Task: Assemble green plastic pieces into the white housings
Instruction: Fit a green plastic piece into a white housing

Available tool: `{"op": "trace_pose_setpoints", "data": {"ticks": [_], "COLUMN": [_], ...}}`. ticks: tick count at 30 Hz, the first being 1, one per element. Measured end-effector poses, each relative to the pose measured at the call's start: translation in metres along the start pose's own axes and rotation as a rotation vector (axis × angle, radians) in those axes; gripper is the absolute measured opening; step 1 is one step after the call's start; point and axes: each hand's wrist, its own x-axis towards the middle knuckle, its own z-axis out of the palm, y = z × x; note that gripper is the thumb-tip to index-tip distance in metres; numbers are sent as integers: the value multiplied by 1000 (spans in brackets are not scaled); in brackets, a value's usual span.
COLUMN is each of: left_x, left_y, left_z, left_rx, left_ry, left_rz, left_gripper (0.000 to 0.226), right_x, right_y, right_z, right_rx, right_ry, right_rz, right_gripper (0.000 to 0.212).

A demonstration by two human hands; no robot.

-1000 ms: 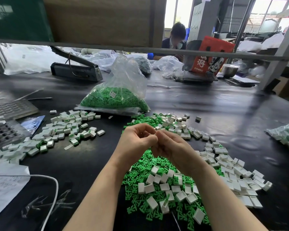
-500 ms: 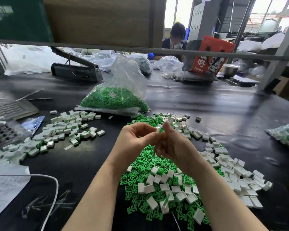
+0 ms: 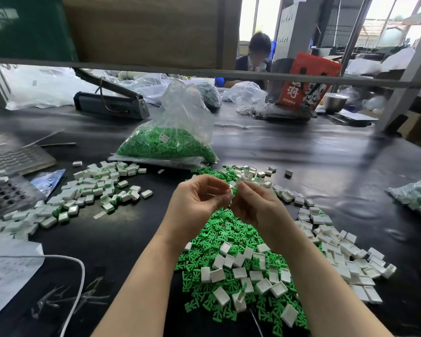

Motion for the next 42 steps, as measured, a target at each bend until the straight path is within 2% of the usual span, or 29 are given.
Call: {"op": "trace_pose_setpoints", "data": {"ticks": [5,9,13,22,27,33,37,42], "left_x": [-1,-3,-2,-1,-1,-1,1,1], "left_y": [3,5,4,4,2,0,-2,-4], "left_z": [0,2,0,-1,2,13,18,17], "left_rx": [41,-20,-67,-14,-11,-75,-91,-73], "left_ry": [23,20,-8,0,12,76,102,110], "left_rz": [69,26,-21,-2,-5,-53,-66,-43], "left_gripper": [20,20,19,25,21,18,15,14], "right_x": [2,3,2,2,0,-1,-1,-2], "right_y": [5,8,7,6,6,5,6,5], "right_z": [2,5,5,6,9,11,15,17], "right_rx": [128,240,303,396,423,335,256,248], "right_ry": [-121,-240,-265,-250,-237,-220,-203,-200], "right_rz": [202,217,196,180,194,148,125,108], "right_gripper": [50,56,58,47,54,46,47,33]}}
